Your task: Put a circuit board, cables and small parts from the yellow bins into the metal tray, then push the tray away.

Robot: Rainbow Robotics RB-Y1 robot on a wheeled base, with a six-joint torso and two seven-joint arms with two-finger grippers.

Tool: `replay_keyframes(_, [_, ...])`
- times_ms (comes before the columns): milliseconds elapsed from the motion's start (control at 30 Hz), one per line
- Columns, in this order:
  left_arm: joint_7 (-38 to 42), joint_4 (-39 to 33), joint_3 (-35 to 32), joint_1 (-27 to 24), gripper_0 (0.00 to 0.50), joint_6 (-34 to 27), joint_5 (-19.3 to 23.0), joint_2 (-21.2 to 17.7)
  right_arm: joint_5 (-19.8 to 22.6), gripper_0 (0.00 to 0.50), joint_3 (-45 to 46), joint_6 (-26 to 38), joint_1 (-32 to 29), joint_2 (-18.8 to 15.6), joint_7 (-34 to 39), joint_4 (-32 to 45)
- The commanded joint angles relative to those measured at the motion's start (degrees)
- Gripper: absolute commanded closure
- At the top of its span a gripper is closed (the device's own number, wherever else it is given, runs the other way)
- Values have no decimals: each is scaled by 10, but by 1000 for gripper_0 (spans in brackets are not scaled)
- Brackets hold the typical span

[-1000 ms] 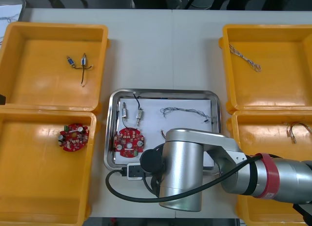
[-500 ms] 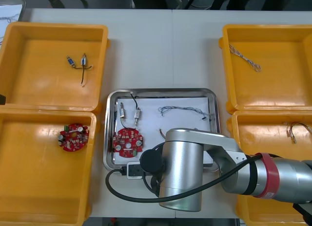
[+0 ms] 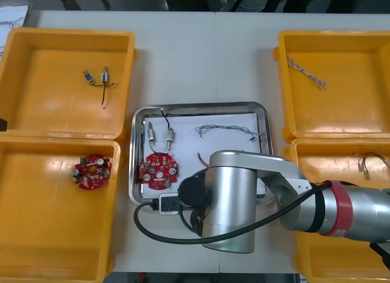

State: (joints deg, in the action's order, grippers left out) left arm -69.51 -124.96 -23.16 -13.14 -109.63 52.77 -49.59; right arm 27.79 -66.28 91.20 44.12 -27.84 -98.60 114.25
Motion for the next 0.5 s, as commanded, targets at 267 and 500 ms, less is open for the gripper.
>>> replay_keyframes(267, [-26,-16,-14,14,0,-4,-6,6,60,500,2,-15,68,-13,-36,-36])
replay_keyframes(500, [-26,-16,-14,14,0,-4,-6,6,99,500,19,-17,95,-13,-43,-61])
